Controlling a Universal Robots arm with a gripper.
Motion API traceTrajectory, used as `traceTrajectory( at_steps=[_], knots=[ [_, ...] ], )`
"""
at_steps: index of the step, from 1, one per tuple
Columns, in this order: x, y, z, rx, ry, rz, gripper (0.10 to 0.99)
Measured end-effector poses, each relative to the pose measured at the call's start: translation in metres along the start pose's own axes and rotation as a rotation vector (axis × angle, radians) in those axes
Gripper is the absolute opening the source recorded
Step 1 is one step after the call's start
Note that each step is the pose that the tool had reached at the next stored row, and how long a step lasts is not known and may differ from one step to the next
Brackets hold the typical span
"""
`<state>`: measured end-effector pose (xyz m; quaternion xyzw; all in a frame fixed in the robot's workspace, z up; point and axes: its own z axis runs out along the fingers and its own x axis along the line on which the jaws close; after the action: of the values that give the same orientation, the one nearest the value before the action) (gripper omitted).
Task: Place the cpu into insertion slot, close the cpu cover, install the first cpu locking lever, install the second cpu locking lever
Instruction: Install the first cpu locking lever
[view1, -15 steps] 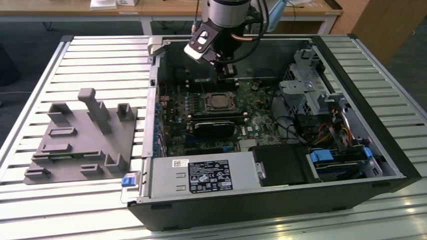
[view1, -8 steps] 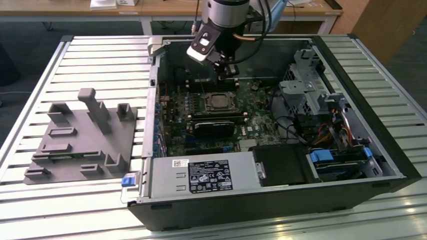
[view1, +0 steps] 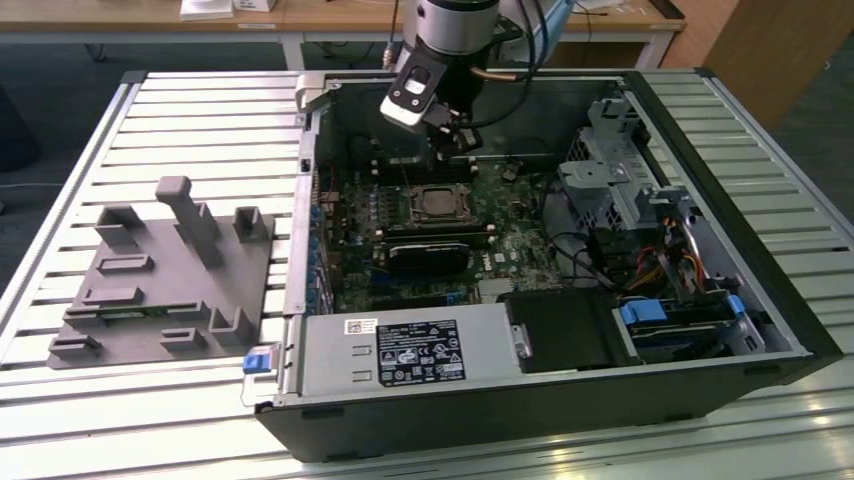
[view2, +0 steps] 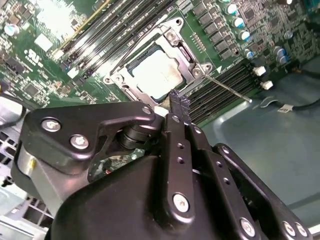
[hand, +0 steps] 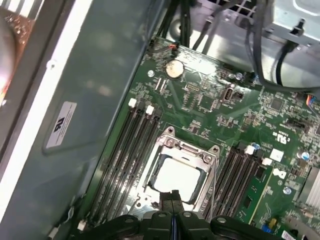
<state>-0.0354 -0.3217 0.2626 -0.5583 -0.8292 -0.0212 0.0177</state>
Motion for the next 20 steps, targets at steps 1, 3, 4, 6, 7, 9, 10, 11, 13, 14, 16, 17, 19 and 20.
traceTrajectory(
  at_steps=[1,3,4,6,7,9,10,11,13,14,16,17,19,20],
  knots=[
    [0.0,0.0,0.0,0.001,0.0001,-0.01,0.106],
    [0.0,0.0,0.0,0.001,0.0004,-0.027,0.106],
    [0.0,0.0,0.0,0.002,0.0005,-0.036,0.106],
    [0.0,0.0,0.0,0.003,0.0008,-0.054,0.106],
    [0.0,0.0,0.0,0.004,0.001,-0.066,0.106],
    [0.0,0.0,0.0,0.005,0.0015,-0.098,0.106],
    [0.0,0.0,0.0,0.006,0.0018,-0.115,0.106],
    [0.0,0.0,0.0,0.007,0.0021,-0.134,0.106],
    [0.0,0.0,0.0,0.009,0.0027,-0.169,0.106],
    [0.0,0.0,0.0,0.01,0.0029,-0.189,0.106],
    [0.0,0.0,0.0,0.012,0.0035,-0.225,0.106],
    [0.0,0.0,0.0,0.013,0.0038,-0.243,0.106],
    [0.0,0.0,0.0,0.015,0.0043,-0.279,0.106],
    [0.0,0.0,0.0,0.016,0.0046,-0.297,0.106]
  ],
)
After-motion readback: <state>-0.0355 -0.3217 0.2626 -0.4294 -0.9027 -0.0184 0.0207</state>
